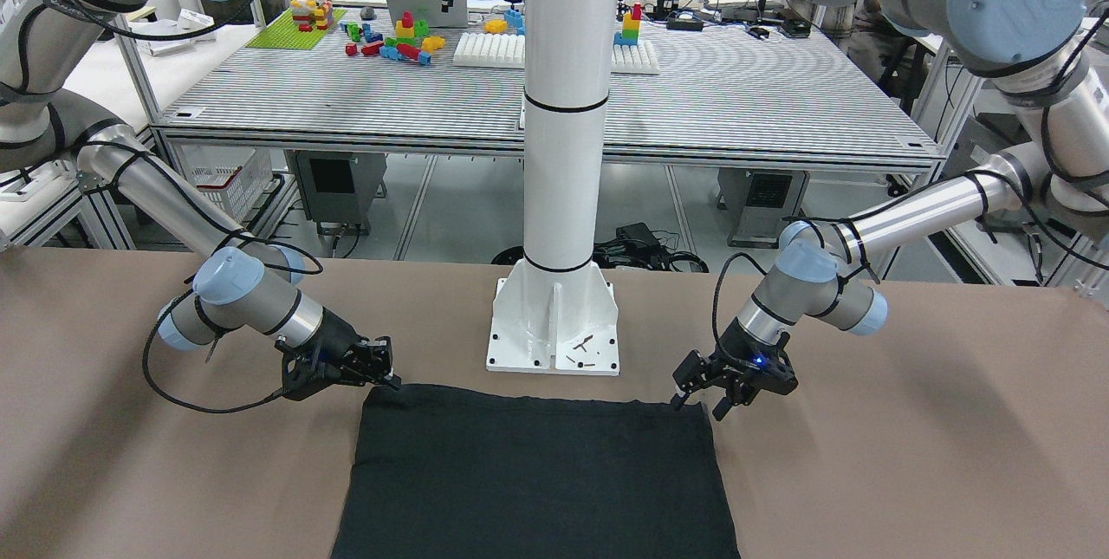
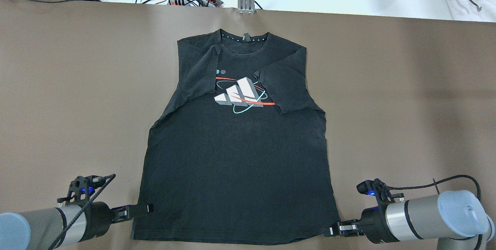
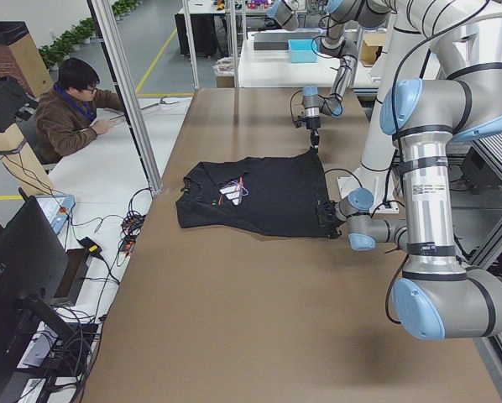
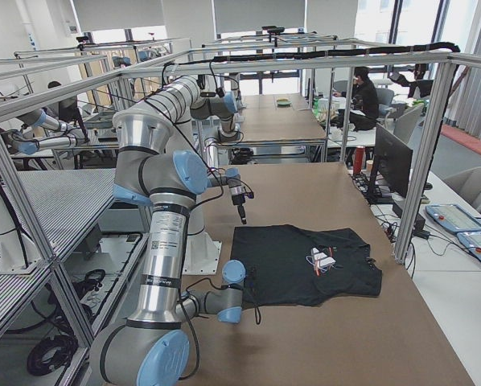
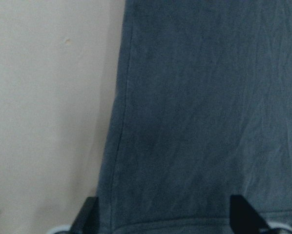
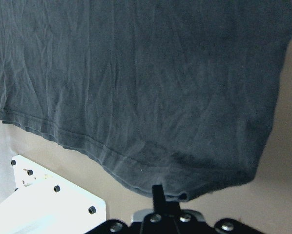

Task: Fold clothes
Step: 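Grasp both hem corners with the left and right grippers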

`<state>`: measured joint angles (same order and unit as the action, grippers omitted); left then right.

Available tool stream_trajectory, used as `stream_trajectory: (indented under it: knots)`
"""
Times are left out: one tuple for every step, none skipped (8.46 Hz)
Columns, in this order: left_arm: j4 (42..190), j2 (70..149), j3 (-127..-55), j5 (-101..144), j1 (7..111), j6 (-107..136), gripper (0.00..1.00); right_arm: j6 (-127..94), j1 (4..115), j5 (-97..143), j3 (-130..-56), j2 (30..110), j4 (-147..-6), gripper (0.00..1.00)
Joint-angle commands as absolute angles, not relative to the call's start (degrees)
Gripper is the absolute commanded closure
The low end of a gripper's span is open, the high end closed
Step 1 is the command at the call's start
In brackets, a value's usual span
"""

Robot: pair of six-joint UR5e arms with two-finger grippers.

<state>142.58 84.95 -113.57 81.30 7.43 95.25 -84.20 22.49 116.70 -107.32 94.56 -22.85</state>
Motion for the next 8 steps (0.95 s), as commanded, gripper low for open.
stream_trajectory:
  knots:
    - [142.56,85.25,-111.36,80.16,6.24,95.27,0.06,-84.2,22.5,116.54,-107.31,94.31,-22.85,1.0]
    - [142.56,85.25,-111.36,80.16,6.24,95.27,0.06,-84.2,22.5,116.46,-107.31,94.13,-22.85,1.0]
    - [142.56,85.25,-111.36,80.16,6.24,95.27,0.07,-84.2,22.59,116.8,-107.31,93.26,-22.94,1.0]
    - [142.65,85.51,-111.62,80.24,6.24,95.19,0.29,-84.2,22.67,116.72,-107.14,92.99,-23.03,1.0]
    - [142.56,85.43,-111.53,80.24,6.24,95.19,0.64,-84.2,22.68,116.72,-107.05,92.38,-23.38,1.0]
    - [142.56,85.26,-111.71,80.24,6.24,95.1,0.75,-84.2,22.68,116.72,-107.14,92.29,-23.38,1.0]
    - [142.65,84.91,-112.06,80.24,6.33,95.1,0.94,-84.11,22.76,116.63,-107.14,92.29,-23.47,1.0]
    - [142.65,85.16,-112.32,80.59,6.24,95.1,1.0,-84.11,23.02,116.72,-107.05,92.29,-23.55,1.0]
